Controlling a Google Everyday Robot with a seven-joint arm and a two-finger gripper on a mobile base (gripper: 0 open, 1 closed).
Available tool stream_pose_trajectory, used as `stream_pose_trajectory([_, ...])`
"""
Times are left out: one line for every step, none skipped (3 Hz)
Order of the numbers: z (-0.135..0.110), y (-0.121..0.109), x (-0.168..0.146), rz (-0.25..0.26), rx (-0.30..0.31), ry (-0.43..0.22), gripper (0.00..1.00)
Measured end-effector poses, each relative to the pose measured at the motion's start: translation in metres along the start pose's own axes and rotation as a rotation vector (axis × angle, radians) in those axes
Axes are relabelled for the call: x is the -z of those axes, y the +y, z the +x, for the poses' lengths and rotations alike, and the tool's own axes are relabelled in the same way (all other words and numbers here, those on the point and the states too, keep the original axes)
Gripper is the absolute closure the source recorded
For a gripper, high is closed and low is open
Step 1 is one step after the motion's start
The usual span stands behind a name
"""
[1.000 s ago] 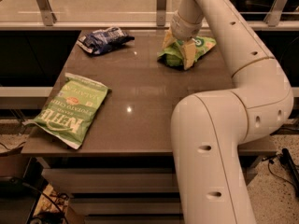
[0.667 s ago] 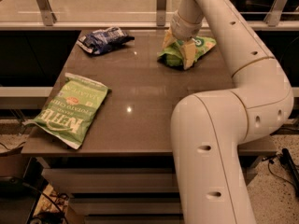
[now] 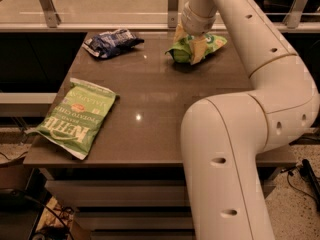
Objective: Move green rice chip bag near green jalapeno chip bag
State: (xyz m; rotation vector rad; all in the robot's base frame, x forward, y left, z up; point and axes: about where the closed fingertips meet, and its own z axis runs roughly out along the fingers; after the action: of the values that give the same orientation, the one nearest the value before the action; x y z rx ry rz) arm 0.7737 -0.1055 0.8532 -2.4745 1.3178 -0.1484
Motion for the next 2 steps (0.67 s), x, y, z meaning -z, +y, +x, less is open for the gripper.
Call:
stream_pose_trajectory([-0.003, -0.007, 0.026, 0.015, -0.012, 0.061, 1.0])
stream_pose_trajectory([-0.009, -0.011, 0.046, 0.018, -0.02, 0.106, 1.0])
